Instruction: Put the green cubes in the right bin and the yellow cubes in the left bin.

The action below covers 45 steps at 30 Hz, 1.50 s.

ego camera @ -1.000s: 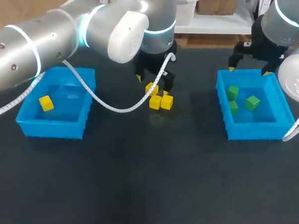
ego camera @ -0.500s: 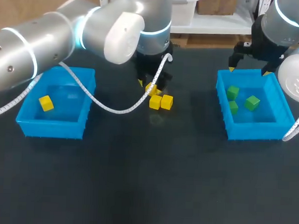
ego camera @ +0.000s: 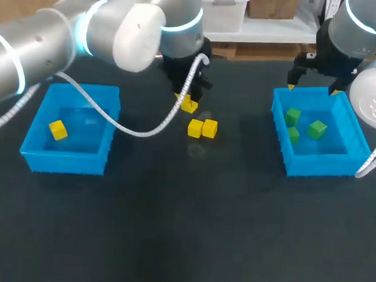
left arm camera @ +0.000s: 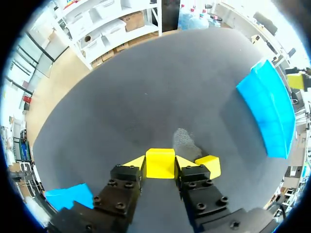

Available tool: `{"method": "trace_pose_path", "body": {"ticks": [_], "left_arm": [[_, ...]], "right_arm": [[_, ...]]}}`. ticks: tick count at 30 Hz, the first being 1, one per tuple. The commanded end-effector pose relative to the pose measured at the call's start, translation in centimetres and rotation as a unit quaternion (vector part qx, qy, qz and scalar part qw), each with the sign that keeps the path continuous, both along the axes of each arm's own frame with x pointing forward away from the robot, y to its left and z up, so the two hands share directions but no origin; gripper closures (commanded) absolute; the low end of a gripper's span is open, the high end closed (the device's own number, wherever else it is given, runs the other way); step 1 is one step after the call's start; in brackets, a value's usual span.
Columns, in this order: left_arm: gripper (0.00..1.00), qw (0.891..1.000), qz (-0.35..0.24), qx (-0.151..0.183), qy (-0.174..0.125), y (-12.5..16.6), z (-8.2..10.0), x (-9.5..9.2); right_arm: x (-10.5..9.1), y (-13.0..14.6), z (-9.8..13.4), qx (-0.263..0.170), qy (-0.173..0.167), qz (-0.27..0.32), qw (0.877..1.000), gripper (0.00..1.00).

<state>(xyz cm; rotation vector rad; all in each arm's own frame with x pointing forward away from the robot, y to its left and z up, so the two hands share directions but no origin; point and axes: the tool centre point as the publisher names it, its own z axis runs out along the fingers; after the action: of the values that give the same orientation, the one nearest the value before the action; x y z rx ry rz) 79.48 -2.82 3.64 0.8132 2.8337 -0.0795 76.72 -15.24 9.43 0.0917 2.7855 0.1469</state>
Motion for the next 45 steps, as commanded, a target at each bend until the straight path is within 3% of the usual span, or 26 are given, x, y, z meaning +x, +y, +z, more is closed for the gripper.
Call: {"method": "trace_pose_path", "body": {"ticks": [1,8,13,21,27,28,29,34,38,42,45], "left_arm": [[1.0,0.999,-0.006,-0.024,-0.033,3.8,3.0,-1.5],[1.0,0.997,0.024,-0.033,-0.064,10.7,7.2,-2.4],[1.0,0.994,0.063,-0.036,-0.077,15.6,8.6,-4.2],[1.0,0.991,0.118,-0.006,-0.07,22.0,7.6,-8.0],[1.0,0.99,0.132,0.021,-0.048,24.4,5.8,-9.8],[0.67,0.99,0.134,0.026,-0.04,24.7,5.4,-10.0],[0.0,0.99,0.133,0.025,-0.029,25.0,5.0,-10.2],[0.0,0.992,0.125,0.025,-0.019,25.4,4.7,-10.0],[0.0,0.994,0.1,0.023,-0.03,24.3,5.8,-8.9],[0.0,0.998,0.024,-0.003,-0.052,21.4,7.4,-7.6],[0.0,0.997,-0.057,-0.004,-0.057,18.5,8.1,-7.4]], "right_arm": [[-0.2,0.0,0.0,-0.001,-0.002,-0.001,1.0,0.0],[-0.2,0.0,0.0,-0.001,-0.002,-0.001,1.0,0.0],[-0.2,0.0,0.0,-0.001,-0.002,-0.001,1.0,0.0],[-0.2,0.0,0.0,-0.001,-0.002,-0.001,1.0,0.0],[-0.2,0.0,0.0,-0.001,-0.002,-0.001,1.0,0.0],[-0.2,0.0,0.0,-0.001,-0.002,-0.001,1.0,0.0],[-0.2,0.0,0.0,-0.001,-0.002,-0.001,1.0,0.0],[-0.2,0.0,0.0,-0.001,-0.002,-0.001,1.0,0.0],[-0.2,0.0,0.0,-0.001,-0.002,-0.001,1.0,0.0],[-0.2,0.0,0.0,-0.001,-0.002,-0.001,1.0,0.0],[-0.2,0.0,0.0,-0.001,-0.002,-0.001,1.0,0.0]]}}
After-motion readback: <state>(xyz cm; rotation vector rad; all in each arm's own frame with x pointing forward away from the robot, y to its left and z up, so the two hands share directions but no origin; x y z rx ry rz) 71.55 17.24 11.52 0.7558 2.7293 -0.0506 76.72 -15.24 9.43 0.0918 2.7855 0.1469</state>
